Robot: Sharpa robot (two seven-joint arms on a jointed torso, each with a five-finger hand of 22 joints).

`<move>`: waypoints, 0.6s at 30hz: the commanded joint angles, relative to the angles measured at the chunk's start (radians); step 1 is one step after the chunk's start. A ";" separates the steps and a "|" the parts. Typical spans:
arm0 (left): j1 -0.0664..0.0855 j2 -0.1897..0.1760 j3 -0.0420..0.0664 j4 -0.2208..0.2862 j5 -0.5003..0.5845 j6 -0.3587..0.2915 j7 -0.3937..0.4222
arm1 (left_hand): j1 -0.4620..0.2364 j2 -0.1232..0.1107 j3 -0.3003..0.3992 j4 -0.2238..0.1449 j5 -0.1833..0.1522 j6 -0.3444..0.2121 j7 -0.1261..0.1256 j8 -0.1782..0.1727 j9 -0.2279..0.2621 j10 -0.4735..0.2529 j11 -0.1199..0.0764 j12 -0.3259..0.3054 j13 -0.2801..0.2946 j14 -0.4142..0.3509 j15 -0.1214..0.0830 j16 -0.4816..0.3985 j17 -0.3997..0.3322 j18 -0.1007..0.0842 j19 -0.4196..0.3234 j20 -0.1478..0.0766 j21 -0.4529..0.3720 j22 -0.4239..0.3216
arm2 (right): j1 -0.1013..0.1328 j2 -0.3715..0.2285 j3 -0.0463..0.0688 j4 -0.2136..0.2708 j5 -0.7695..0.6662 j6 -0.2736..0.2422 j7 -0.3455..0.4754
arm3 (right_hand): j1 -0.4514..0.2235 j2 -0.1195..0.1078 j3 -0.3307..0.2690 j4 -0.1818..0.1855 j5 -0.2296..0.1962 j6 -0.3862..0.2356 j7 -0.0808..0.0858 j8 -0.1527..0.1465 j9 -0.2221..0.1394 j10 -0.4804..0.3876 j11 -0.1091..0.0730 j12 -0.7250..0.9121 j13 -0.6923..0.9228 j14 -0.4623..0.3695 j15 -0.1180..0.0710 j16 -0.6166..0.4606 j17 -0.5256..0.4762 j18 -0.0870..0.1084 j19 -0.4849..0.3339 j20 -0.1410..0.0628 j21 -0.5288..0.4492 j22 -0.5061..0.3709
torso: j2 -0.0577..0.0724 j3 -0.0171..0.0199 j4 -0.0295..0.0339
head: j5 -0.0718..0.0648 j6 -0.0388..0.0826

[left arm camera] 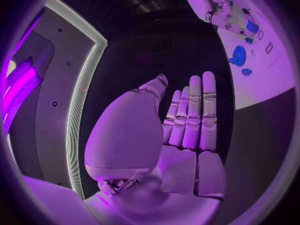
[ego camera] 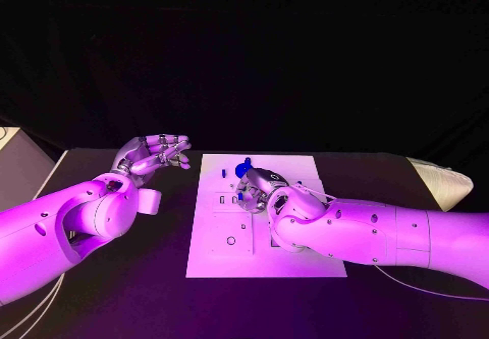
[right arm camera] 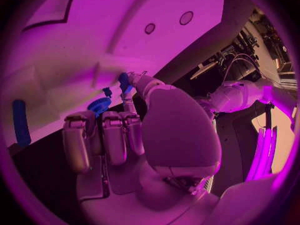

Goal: Assemble the parts on the task board

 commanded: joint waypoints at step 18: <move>-0.001 0.003 0.000 -0.002 0.004 0.022 0.003 | -0.006 0.003 0.006 -0.001 0.002 0.005 0.004 -0.004 -0.001 -0.010 0.000 -0.002 0.001 -0.007 0.001 0.008 0.002 0.011 -0.013 0.001 0.011 0.004 | -0.007 0.004 0.000 -0.011 -0.017 -0.003 0.008 | -0.037 -0.015 0.003 0.000 0.000 0.001 -0.001 0.007 0.022 0.107 -0.007 0.002 0.263 0.100 -0.007 0.001 0.253 -0.014 0.105 -0.008 0.005 0.263 | 0.000 -0.0011 -0.0002 | -0.001 -0.005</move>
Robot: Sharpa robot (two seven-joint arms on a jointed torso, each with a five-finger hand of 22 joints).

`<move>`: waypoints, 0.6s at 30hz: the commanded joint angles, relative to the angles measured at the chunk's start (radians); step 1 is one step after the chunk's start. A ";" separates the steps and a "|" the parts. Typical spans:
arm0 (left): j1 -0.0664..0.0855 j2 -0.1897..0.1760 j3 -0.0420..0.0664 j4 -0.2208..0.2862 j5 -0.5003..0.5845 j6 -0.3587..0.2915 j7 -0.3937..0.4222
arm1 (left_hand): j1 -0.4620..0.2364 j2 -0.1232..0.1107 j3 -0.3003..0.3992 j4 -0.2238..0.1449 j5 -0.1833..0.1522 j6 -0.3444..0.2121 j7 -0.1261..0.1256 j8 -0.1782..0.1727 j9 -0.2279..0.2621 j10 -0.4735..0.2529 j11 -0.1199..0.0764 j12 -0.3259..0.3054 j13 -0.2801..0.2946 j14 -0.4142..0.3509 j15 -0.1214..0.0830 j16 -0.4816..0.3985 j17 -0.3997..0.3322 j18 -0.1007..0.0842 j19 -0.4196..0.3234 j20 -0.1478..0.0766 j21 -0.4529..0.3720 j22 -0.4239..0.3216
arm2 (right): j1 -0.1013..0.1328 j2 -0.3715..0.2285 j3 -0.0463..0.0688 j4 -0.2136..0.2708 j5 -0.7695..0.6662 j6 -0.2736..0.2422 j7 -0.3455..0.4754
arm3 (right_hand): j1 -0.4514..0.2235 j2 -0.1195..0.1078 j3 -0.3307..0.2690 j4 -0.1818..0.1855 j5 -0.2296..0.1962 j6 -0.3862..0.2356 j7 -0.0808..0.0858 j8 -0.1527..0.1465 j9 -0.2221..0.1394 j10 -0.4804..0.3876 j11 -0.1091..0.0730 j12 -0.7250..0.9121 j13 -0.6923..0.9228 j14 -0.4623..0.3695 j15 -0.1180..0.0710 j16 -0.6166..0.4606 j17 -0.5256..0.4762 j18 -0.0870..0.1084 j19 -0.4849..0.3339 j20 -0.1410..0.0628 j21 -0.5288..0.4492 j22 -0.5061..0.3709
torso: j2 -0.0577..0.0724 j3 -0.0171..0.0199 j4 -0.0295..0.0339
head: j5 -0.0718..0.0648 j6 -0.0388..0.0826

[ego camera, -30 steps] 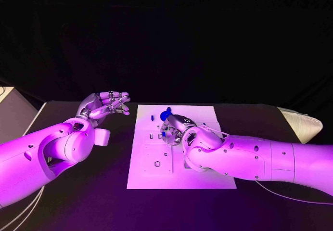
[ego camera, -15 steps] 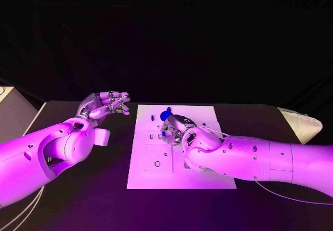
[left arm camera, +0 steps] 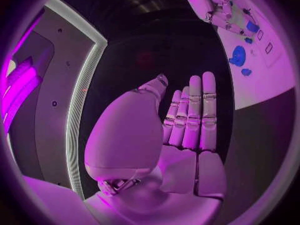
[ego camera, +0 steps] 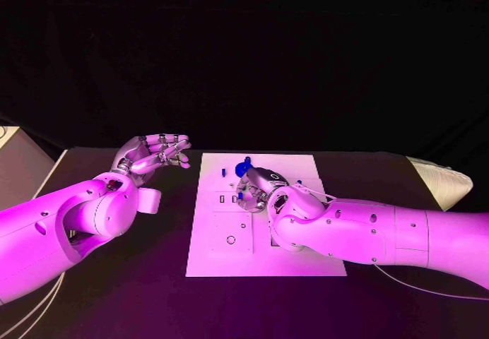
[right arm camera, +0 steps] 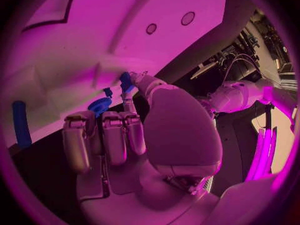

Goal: Assemble the parts on the task board

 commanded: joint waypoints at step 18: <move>-0.002 0.002 0.000 0.000 0.004 0.020 0.002 | -0.006 0.003 0.006 -0.001 0.002 0.005 0.004 -0.004 -0.001 -0.010 0.000 -0.002 0.001 -0.007 0.001 0.003 0.001 0.011 -0.004 -0.001 0.003 0.001 | -0.004 0.004 -0.001 -0.011 -0.009 0.003 0.029 | -0.052 -0.030 -0.017 0.010 -0.043 -0.032 0.012 -0.010 -0.005 0.107 0.003 0.002 0.263 0.098 0.002 -0.002 0.242 -0.014 0.105 -0.001 0.005 0.263 | 0.000 0.0004 -0.0004 | 0.001 -0.006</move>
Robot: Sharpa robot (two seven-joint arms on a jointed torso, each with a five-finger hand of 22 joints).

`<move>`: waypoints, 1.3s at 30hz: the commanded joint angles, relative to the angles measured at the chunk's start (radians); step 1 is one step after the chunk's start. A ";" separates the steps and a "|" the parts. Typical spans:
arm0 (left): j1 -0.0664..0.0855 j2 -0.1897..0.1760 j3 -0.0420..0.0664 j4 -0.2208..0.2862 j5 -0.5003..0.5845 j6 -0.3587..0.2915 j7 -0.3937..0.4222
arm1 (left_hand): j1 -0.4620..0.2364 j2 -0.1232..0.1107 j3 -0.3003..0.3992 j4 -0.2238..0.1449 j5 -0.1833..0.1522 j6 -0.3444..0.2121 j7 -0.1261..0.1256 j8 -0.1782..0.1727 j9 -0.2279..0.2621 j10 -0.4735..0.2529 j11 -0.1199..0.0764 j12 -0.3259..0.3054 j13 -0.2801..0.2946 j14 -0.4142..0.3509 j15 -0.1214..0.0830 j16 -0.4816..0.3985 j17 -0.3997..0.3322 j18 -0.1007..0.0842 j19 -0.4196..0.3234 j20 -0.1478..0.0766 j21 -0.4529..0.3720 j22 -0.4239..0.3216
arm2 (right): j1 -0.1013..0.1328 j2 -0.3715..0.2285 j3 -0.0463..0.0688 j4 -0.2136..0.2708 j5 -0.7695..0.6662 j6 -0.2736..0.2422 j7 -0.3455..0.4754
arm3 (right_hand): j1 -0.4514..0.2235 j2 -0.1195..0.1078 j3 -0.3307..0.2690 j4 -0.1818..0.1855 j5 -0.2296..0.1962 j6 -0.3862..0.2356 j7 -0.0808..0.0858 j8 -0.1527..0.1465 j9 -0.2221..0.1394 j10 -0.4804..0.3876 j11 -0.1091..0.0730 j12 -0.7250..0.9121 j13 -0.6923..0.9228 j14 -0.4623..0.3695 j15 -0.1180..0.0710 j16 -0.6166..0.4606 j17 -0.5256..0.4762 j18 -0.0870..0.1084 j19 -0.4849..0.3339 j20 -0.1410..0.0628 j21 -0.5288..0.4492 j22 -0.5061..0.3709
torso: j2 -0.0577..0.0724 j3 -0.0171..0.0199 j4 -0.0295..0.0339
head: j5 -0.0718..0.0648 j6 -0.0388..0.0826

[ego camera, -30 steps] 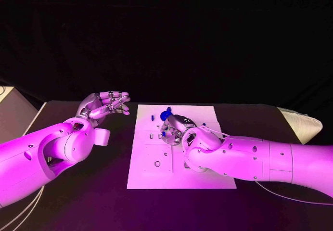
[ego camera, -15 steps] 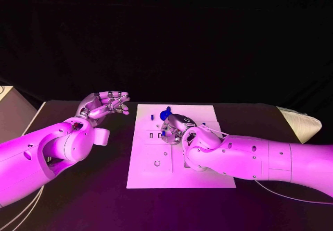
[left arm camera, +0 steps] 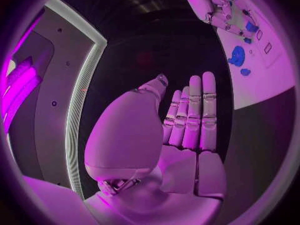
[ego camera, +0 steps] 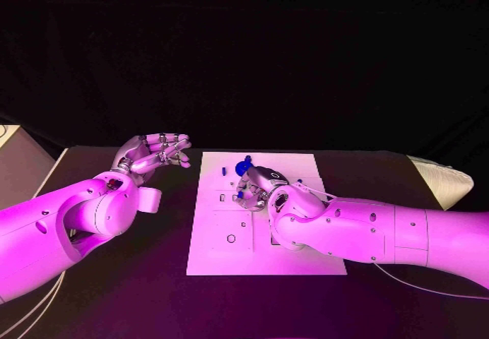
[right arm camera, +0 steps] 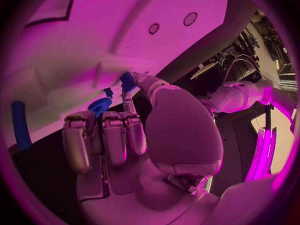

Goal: Assemble the parts on the task board

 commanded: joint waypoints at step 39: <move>-0.002 0.002 0.000 -0.004 0.003 0.019 0.002 | -0.006 0.002 0.007 -0.002 0.002 0.002 0.006 -0.007 -0.002 -0.013 0.002 -0.003 0.001 -0.009 0.002 0.005 0.002 0.011 -0.009 0.000 0.008 0.004 | -0.003 -0.012 -0.001 0.013 0.005 -0.038 0.066 | -0.024 -0.019 -0.138 0.037 -0.091 -0.061 0.013 -0.032 -0.016 0.107 0.015 0.002 0.263 0.096 0.013 -0.005 0.234 -0.014 0.105 0.008 0.005 0.263 | 0.000 0.0005 -0.0001 | -0.003 -0.006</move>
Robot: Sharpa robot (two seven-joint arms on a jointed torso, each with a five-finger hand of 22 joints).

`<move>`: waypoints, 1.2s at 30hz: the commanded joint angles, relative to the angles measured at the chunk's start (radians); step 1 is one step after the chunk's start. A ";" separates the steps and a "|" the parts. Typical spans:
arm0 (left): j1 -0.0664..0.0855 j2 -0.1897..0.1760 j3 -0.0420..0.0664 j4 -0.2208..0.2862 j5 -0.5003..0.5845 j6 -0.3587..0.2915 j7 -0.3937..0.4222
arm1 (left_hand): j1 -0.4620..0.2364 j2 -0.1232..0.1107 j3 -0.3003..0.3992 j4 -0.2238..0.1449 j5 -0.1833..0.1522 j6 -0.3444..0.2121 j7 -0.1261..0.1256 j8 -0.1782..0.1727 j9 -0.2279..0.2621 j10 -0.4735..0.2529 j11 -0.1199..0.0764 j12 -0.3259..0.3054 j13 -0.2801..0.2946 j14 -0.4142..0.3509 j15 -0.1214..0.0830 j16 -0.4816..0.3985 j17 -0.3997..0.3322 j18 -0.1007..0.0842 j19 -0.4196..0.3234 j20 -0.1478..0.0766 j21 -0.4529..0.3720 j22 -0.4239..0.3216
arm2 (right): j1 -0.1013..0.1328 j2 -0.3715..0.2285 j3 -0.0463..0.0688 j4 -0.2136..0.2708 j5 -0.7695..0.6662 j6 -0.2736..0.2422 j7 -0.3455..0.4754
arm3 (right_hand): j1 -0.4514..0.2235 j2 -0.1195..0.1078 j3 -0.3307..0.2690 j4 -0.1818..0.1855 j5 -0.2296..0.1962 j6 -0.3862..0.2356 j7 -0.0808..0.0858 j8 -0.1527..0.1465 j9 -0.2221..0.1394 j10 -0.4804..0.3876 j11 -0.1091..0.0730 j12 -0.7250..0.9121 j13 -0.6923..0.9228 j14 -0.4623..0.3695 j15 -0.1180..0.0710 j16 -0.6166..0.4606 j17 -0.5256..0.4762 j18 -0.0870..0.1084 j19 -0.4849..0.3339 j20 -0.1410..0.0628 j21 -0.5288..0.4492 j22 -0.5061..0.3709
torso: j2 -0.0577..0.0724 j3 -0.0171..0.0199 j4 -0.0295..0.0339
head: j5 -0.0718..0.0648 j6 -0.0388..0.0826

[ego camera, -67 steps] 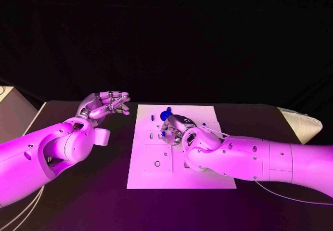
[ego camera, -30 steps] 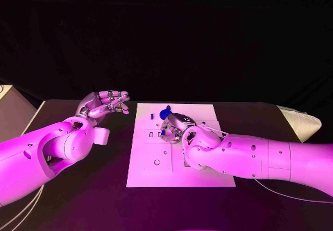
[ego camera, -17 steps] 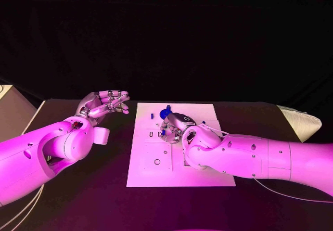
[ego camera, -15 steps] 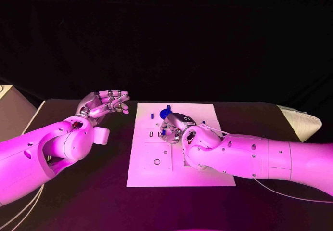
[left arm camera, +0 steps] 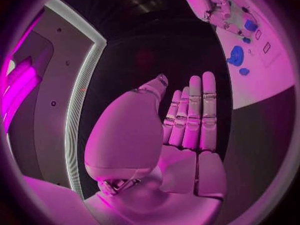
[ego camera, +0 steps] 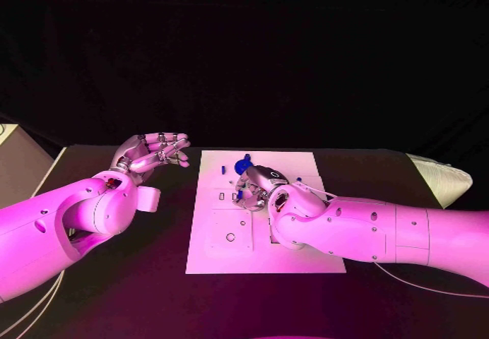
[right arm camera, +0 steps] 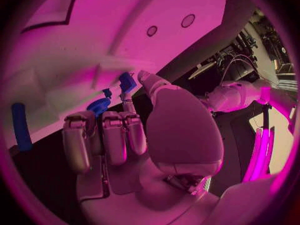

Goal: Assemble the parts on the task board

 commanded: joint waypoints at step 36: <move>0.075 0.172 -0.007 -0.159 -0.621 0.313 -0.669 | -0.309 0.054 0.042 0.075 0.003 -0.011 -0.105 0.376 0.270 0.116 -0.121 1.013 0.783 0.458 -0.112 0.957 0.983 -0.093 0.357 -0.094 0.725 0.816 | 0.156 -0.262 0.018 -0.020 0.839 -0.005 0.667 | 0.098 0.130 -0.258 0.113 0.182 -0.022 -0.003 0.063 0.017 0.090 0.005 -0.017 0.249 0.094 0.005 -0.012 0.216 -0.001 0.082 0.005 -0.048 0.229 | -0.013 0.0266 -0.0310 | 0.039 0.037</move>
